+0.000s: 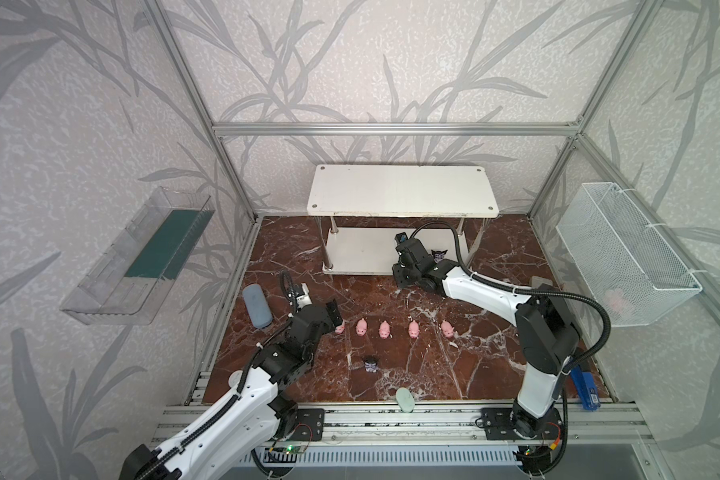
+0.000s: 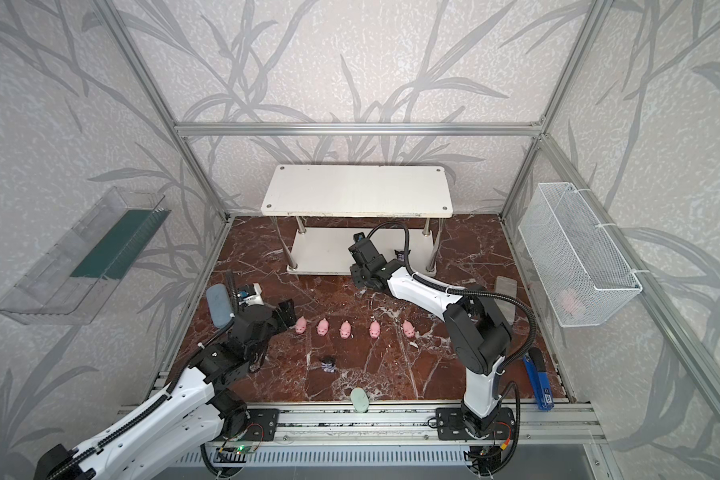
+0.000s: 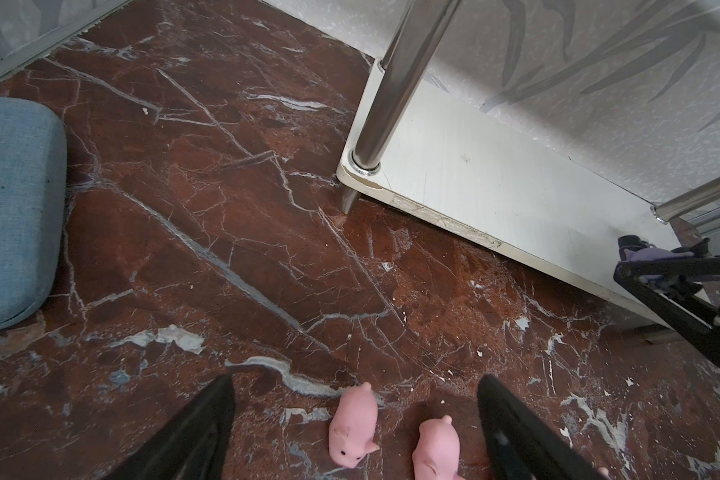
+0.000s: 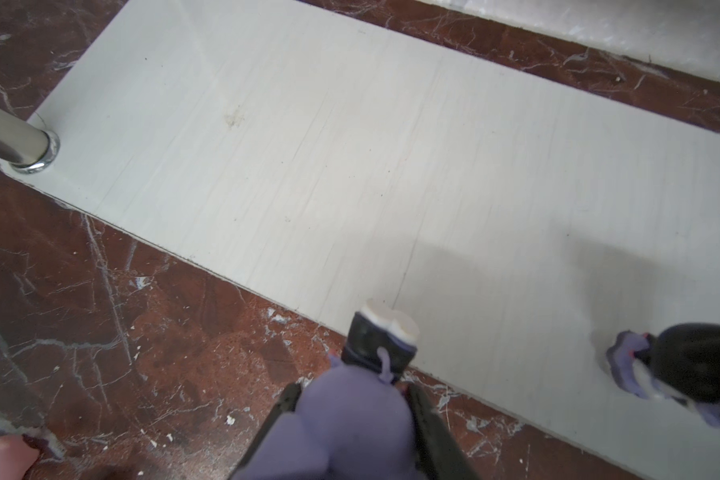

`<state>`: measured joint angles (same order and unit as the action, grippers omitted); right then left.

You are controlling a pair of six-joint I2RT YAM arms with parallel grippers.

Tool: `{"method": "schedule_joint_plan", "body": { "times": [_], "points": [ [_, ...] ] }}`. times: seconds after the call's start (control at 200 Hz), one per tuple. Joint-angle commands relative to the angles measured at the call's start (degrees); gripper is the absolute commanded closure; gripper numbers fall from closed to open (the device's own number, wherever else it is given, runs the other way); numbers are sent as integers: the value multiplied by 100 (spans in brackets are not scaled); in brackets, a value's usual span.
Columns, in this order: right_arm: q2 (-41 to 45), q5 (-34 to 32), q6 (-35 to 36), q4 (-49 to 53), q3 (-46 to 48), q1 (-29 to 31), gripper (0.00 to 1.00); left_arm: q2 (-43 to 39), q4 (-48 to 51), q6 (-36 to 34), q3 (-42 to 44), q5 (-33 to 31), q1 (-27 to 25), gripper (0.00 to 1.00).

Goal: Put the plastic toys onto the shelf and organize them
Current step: 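Lift the purple figurine with the right gripper and carry it to the lower shelf, then lower the purple figurine onto the lower shelf and open the right gripper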

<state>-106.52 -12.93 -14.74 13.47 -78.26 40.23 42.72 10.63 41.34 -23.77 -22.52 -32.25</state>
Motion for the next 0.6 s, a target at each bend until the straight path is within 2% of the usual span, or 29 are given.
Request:
{"method": "schedule_joint_plan", "body": {
  "times": [0.0, 0.595],
  "points": [
    [-138, -21, 135, -40, -227, -63, 66, 58, -108, 9, 75, -97, -18, 11],
    [-601, 27, 346, -253, -439, -462, 66, 294, -254, -58, 43, -87, -19, 11]
  ]
}}
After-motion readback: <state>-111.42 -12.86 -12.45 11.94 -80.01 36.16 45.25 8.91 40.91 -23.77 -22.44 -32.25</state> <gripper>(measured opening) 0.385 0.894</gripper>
